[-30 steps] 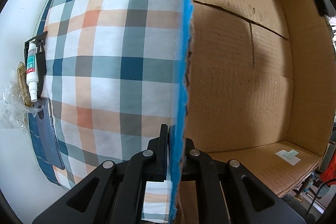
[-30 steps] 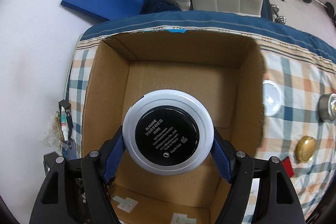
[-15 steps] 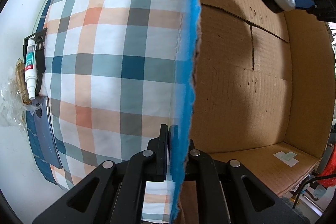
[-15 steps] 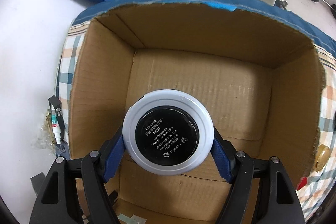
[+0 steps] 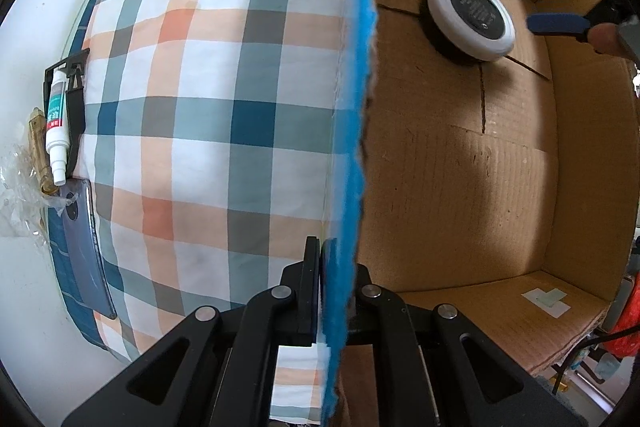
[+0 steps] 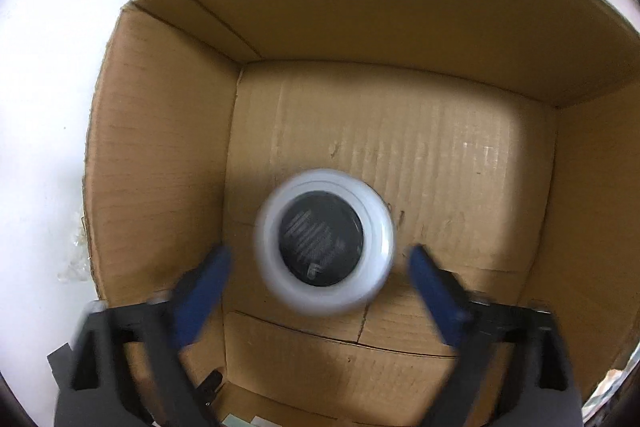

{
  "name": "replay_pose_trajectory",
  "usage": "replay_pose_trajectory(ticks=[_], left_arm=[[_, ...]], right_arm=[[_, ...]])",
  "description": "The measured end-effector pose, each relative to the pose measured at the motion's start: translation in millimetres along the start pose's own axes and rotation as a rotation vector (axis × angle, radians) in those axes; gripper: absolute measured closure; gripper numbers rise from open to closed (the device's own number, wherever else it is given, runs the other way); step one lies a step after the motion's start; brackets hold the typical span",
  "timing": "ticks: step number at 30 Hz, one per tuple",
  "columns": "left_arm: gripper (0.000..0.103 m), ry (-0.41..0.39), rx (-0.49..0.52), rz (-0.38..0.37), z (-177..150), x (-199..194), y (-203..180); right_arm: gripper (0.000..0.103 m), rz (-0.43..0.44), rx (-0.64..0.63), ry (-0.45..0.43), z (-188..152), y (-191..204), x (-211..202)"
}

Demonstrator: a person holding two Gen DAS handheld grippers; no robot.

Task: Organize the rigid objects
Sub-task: 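Carry the black-lidded container into the box and open the right tool, then grasp the white jar with the right tool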

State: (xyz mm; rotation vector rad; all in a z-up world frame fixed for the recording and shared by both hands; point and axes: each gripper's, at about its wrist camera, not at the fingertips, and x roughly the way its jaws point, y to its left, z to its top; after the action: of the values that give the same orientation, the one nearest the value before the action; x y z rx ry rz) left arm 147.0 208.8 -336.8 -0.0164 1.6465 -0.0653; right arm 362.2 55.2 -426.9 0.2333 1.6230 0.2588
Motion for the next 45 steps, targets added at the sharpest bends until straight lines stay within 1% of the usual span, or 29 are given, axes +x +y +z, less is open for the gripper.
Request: replay_pose_trajectory(ticks=[6, 11, 14, 17, 22, 24, 25, 30, 32, 34, 36, 37, 39, 40, 41, 42, 44, 45], left_arm=[[0.099, -0.003, -0.001, 0.011, -5.8, 4.8, -4.0], [0.099, -0.002, 0.001, 0.019, -6.3, 3.7, -8.3], [0.099, -0.003, -0.001, 0.024, -6.1, 2.2, -10.9], [0.099, -0.002, -0.003, 0.028, -5.9, 1.0, -13.5], [0.099, -0.005, -0.006, 0.034, -6.2, -1.5, -16.9], [0.099, -0.007, -0.007, 0.037, -6.3, -2.3, -18.3], [0.099, -0.007, -0.008, 0.038, -6.3, -2.8, -18.5], [0.099, -0.003, -0.007, 0.039, -6.2, -2.9, -20.7], [0.099, -0.003, -0.008, 0.039, -6.3, -2.8, -20.3], [0.099, -0.003, -0.011, 0.040, -6.0, -2.3, -20.2], [0.099, -0.003, -0.015, 0.039, -5.9, -1.9, -20.2], [0.099, -0.003, -0.015, 0.038, -6.3, -2.3, -19.9], [0.099, -0.003, -0.014, 0.039, -6.4, -3.1, -20.5], [0.099, -0.002, -0.014, 0.039, -6.5, -2.6, -19.9], [0.099, 0.000, -0.014, 0.039, -6.2, -2.2, -19.7], [0.099, 0.002, -0.016, 0.039, -5.9, -1.8, -19.6], [0.099, 0.005, -0.017, 0.043, -4.8, -1.1, -19.9], [0.099, 0.006, -0.018, 0.045, -4.2, -0.7, -20.2]], right_arm=[[0.000, -0.019, 0.002, -0.026, -9.1, -9.1, -16.8], [0.000, -0.033, 0.003, -0.042, -26.4, -21.7, -39.3], [0.000, -0.082, 0.003, -0.056, -41.9, -27.5, -53.0], [0.000, -0.116, -0.003, -0.075, -55.2, -25.2, -63.9], [0.000, -0.116, -0.004, -0.098, -66.8, -21.0, -85.6], [0.000, -0.118, -0.006, -0.108, -84.2, -23.1, -100.1], [0.000, -0.111, -0.007, -0.114, -87.2, -22.8, -104.1], [0.000, -0.112, -0.020, -0.139, -92.6, -20.3, -120.8], [0.000, -0.090, -0.003, -0.161, -94.3, -23.8, -129.5], [0.000, -0.078, 0.034, -0.235, -96.9, -37.1, -147.2], [0.000, -0.059, 0.068, -0.333, -99.9, -55.0, -167.2], [0.000, -0.086, 0.078, -0.362, -99.6, -66.1, -175.8], [0.000, -0.162, 0.122, -0.359, -94.8, -88.8, -185.3], [0.000, -0.219, 0.157, -0.332, -90.3, -104.6, -186.6], [0.000, -0.236, 0.183, -0.314, -86.2, -118.6, -186.4], [0.000, -0.219, 0.215, -0.310, -82.1, -135.2, -186.3], [0.000, -0.157, 0.314, -0.304, -74.2, -171.3, -181.2], [0.000, -0.139, 0.358, -0.284, -68.7, -187.1, -175.1]])
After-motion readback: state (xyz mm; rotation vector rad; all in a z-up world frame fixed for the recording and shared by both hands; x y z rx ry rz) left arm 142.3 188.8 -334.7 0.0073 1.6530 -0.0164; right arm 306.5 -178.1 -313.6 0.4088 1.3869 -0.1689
